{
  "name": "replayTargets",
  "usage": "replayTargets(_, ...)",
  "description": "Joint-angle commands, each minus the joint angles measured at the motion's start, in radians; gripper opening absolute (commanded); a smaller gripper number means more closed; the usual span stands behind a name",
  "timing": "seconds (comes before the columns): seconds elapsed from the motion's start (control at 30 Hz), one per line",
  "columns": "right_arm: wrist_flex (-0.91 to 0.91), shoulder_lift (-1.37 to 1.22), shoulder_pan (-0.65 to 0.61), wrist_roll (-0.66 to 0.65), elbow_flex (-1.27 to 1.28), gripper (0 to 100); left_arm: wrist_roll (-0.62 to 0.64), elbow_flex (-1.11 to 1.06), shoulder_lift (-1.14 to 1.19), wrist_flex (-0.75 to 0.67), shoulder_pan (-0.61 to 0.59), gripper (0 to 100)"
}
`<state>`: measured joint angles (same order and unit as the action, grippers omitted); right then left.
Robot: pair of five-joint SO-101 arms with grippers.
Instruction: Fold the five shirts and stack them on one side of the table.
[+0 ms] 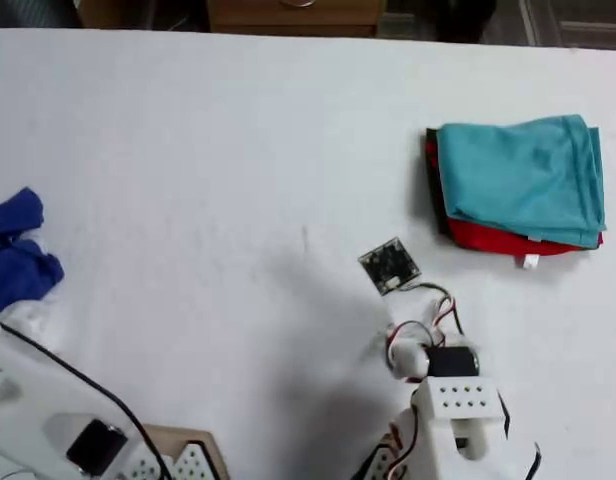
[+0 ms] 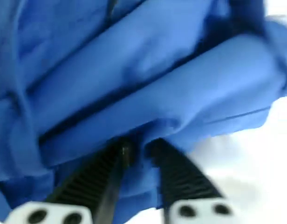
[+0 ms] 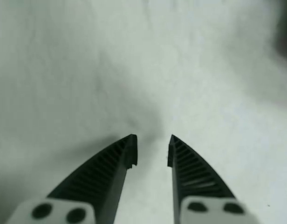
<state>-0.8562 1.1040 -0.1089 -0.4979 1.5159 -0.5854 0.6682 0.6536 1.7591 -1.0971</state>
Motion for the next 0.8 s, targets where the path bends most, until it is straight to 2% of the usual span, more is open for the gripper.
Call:
replayTargets(0.0,0.019,0.021,-0.004,-0.003,-0.005,11.7,0.032,0.038,-0.126,0.026,0.092,3)
replayTargets(0.4,0.031,0.015,-0.004,0.008,-0.003,11.6,0.149,-0.11,-0.589,0.026,0.457,3)
replayTargets(0.5,0.041,0.016,0.004,0.049,-0.003,11.6,0.183,-0.116,-0.717,0.026,0.568,3)
replayTargets(0.77,0.041,0.016,0.004,0.054,-0.003,11.6,0.301,-0.111,-0.97,0.026,0.905,3)
